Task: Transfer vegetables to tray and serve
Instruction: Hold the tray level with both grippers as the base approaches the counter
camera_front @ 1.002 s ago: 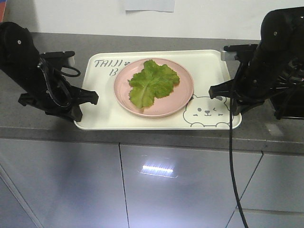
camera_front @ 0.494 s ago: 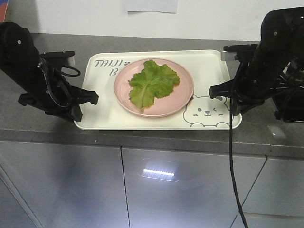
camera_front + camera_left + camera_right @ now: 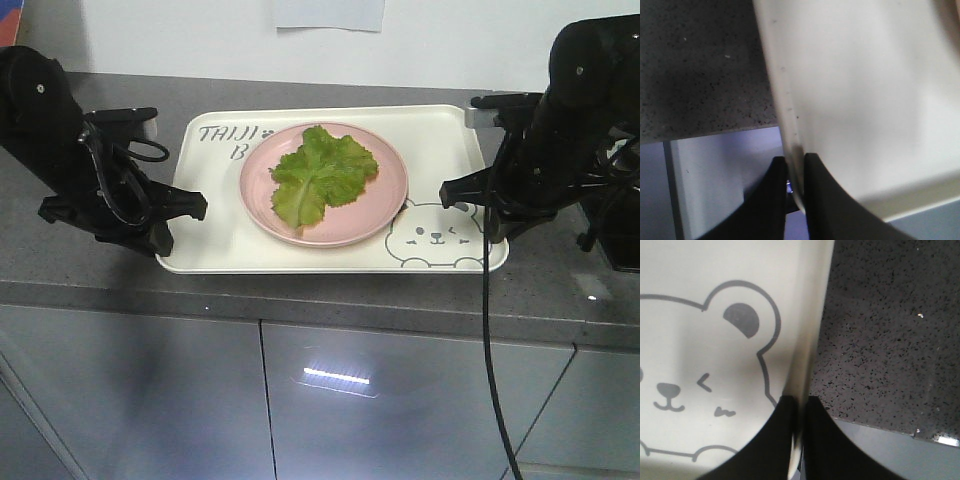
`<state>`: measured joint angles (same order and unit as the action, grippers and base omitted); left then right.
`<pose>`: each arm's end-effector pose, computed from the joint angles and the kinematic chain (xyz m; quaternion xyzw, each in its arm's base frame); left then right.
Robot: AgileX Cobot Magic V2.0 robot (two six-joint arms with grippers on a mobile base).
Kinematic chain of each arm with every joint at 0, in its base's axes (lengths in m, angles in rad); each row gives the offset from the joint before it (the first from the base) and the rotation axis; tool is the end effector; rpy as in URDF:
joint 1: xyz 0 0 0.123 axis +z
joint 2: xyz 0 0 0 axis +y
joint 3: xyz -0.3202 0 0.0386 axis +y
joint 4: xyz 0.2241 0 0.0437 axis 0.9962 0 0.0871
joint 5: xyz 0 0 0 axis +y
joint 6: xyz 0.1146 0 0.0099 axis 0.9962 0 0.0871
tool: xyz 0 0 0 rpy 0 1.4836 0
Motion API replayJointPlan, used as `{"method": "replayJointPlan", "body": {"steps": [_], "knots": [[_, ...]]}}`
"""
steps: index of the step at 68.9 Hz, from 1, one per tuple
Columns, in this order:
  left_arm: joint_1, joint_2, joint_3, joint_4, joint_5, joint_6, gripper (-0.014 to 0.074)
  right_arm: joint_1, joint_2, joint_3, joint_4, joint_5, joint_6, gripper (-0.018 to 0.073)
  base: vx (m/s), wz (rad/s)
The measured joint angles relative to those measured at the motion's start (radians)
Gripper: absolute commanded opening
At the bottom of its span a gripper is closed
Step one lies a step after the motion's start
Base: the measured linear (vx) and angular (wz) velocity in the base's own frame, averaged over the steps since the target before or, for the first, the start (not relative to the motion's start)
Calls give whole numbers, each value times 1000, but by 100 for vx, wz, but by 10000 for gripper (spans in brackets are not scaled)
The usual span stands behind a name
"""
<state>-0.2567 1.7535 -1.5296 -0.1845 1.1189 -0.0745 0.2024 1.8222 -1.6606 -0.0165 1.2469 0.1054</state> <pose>0.3435 -0.1098 0.3161 0.0629 0.9818 -0.1127 0.1396 0.3663 0.0733 0.3191 -0.0497 0.9909 0.0111 0.1242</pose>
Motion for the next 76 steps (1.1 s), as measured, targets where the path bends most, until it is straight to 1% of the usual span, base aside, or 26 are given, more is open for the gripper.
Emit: {"method": "replayJointPlan", "body": {"steps": [76], "knots": [[0,0,0,0,0,0,-6,0,0,0,0,0,0,-8,5,-2]]}}
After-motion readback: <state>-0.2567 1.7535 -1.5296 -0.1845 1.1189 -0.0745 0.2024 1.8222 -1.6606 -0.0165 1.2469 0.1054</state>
